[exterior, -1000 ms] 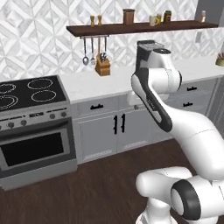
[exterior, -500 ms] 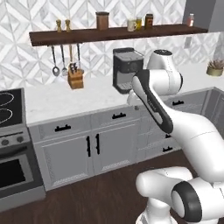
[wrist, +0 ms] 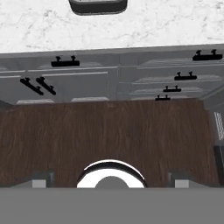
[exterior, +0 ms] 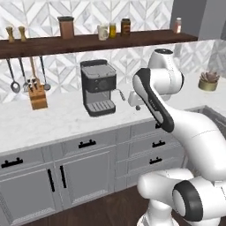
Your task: Gather all objects into one cabinet and sort the glasses and bowls to opposite sides.
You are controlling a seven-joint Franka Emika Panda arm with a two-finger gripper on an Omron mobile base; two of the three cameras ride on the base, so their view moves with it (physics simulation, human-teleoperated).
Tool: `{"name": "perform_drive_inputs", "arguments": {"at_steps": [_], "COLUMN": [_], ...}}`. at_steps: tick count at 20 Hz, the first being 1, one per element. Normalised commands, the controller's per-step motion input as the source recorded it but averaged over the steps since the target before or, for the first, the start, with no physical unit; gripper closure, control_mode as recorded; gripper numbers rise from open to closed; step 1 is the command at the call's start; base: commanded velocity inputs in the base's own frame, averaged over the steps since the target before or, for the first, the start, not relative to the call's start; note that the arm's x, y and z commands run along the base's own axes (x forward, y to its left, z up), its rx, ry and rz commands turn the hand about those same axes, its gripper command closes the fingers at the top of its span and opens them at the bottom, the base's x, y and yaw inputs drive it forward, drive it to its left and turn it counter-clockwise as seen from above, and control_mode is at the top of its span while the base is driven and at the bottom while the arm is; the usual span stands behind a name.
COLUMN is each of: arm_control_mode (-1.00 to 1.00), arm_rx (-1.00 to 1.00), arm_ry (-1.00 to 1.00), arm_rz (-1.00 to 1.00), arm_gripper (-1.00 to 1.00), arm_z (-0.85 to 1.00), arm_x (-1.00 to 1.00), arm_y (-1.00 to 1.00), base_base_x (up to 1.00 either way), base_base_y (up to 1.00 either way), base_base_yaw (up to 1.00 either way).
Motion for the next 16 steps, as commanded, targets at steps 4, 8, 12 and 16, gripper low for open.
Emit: {"name": "perform_drive_inputs", "arguments": {"at_steps": [4,8,12,16], "arm_control_mode": [1.00,1.00,1.00,1.00], "arm_rx": [0.00,0.00,0.00,0.00], "arm_ry": [0.00,0.00,0.00,0.00], "arm_rz": [0.00,0.00,0.00,0.00], "arm_gripper": [-1.00,-1.00,-1.00,-1.00], "arm_z": [0.00,0.00,0.00,0.00], "arm_x": [0.00,0.00,0.00,0.00], "arm_y": [0.00,0.00,0.00,0.00], "base_base_x": [0.46,0.61,0.22,0.51], "base_base_y": [-0.99,-0.83,-0.03,0.61], "base_base_yaw": [0.00,0.01,0.03,-0.05]}}
